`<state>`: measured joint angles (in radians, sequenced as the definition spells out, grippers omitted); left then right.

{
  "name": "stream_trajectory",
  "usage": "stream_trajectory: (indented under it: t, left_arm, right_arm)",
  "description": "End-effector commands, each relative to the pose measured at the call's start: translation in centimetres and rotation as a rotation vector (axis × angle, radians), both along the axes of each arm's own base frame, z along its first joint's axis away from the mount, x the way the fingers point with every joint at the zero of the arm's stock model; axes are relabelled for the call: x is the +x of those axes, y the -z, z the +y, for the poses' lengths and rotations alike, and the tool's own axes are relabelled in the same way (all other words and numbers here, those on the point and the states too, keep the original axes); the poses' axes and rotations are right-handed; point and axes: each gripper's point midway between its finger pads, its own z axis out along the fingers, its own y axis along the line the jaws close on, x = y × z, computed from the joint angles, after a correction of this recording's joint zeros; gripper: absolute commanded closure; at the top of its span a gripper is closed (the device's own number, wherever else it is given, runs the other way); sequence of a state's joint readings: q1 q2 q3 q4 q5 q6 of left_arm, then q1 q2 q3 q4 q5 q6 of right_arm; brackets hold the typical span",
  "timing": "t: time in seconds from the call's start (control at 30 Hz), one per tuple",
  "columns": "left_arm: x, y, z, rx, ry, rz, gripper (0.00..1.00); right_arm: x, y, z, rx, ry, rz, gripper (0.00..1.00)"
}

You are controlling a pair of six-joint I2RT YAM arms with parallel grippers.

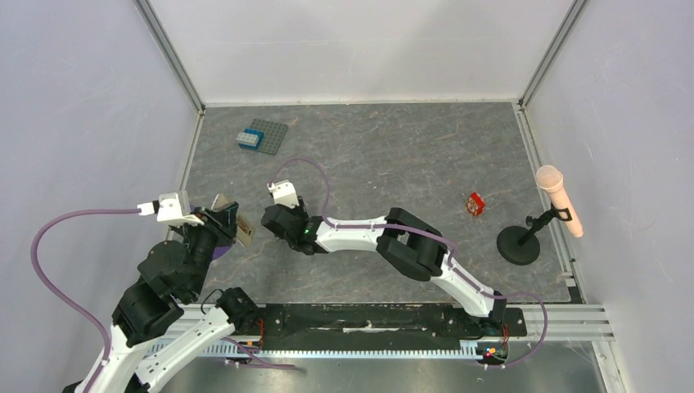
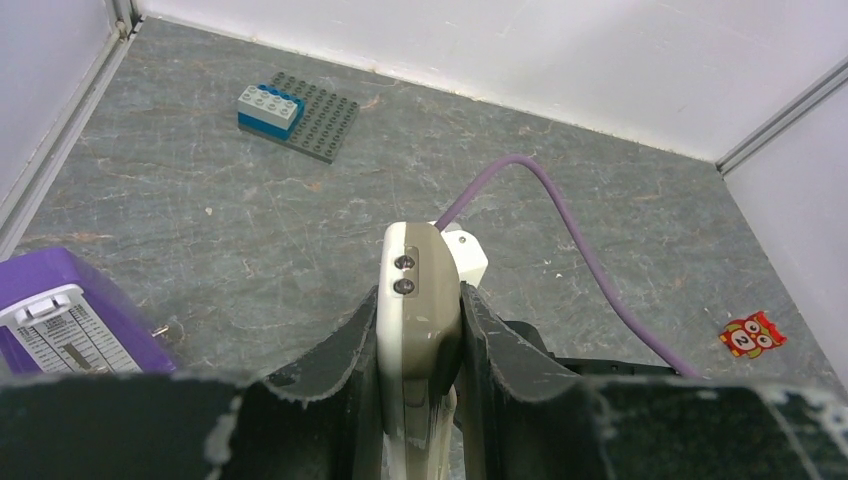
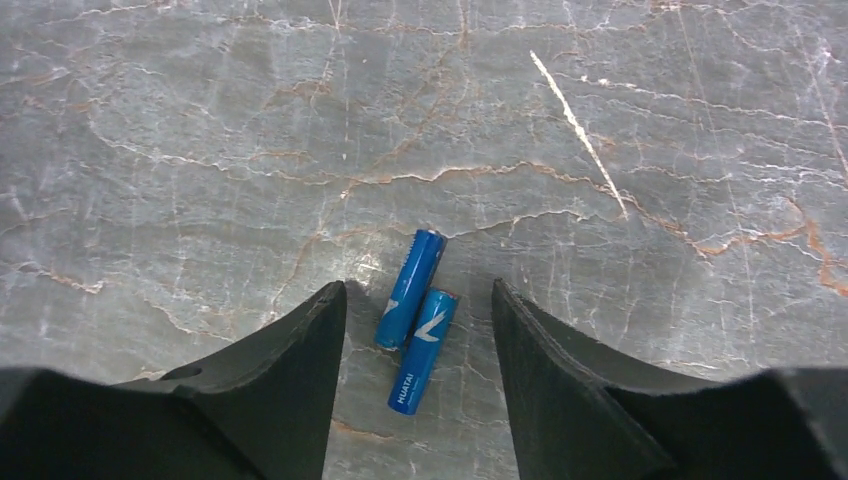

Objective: Load the batteries into the remote control

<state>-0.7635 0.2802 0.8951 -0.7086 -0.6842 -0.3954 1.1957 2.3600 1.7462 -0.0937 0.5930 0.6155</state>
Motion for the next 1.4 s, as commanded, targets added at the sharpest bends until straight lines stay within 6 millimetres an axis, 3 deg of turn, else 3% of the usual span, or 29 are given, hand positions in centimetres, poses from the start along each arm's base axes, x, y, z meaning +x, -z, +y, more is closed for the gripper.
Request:
stream_trajectory:
  t: [0.0,0.2,0.33,0.57,0.63,0.87,0.93,1.1,1.23,1.37]
  left_arm:
    - [-0.1,-0.6,0.3,-0.03,-0.014,-0.017,0.98]
    - [0.0,-0.2,0.1,-0.017,-0.009,0.006,0.98]
    - [0.0,0.1,-0.1,-0.023,-0.006,0.012,0.98]
    - [0.1,0.7,-1.0,-0.028,0.026,0.032,0.98]
    - [0.2,1.0,-1.6,-0.03,0.053,0.042,0.98]
    - [0.6,3.3,-5.7,-0.043,0.204,0.116,0.98]
    - [0.7,4.1,-6.9,-0.058,0.245,0.135,0.98]
    - [1.0,5.5,-8.6,-0.101,0.288,0.162,0.98]
    - [1.1,6.3,-9.2,-0.11,0.3,0.181,0.98]
    - [1.2,6.9,-9.3,-0.11,0.298,0.195,0.98]
  right_arm:
    - [0.5,0.6,-0.9,-0.083,0.049,-0.016,0.45]
    - [-0.8,2.4,-4.3,-0.147,0.084,0.023,0.6]
    - [-1.6,1.9,-6.0,-0.159,0.091,0.029,0.72]
    - [-2.3,1.3,-10.2,-0.208,0.091,0.042,0.74]
    - [-2.4,1.5,-12.1,-0.23,0.089,0.052,0.74]
    - [-3.2,2.4,-21.6,-0.292,0.14,0.103,0.74]
    - [-3.5,2.7,-22.9,-0.287,0.13,0.118,0.73]
    - [-4.2,3.6,-24.1,-0.291,0.112,0.155,0.63]
    - [-3.7,3.4,-23.7,-0.273,0.1,0.162,0.46]
    - [-2.8,2.8,-22.9,-0.263,0.075,0.153,0.45]
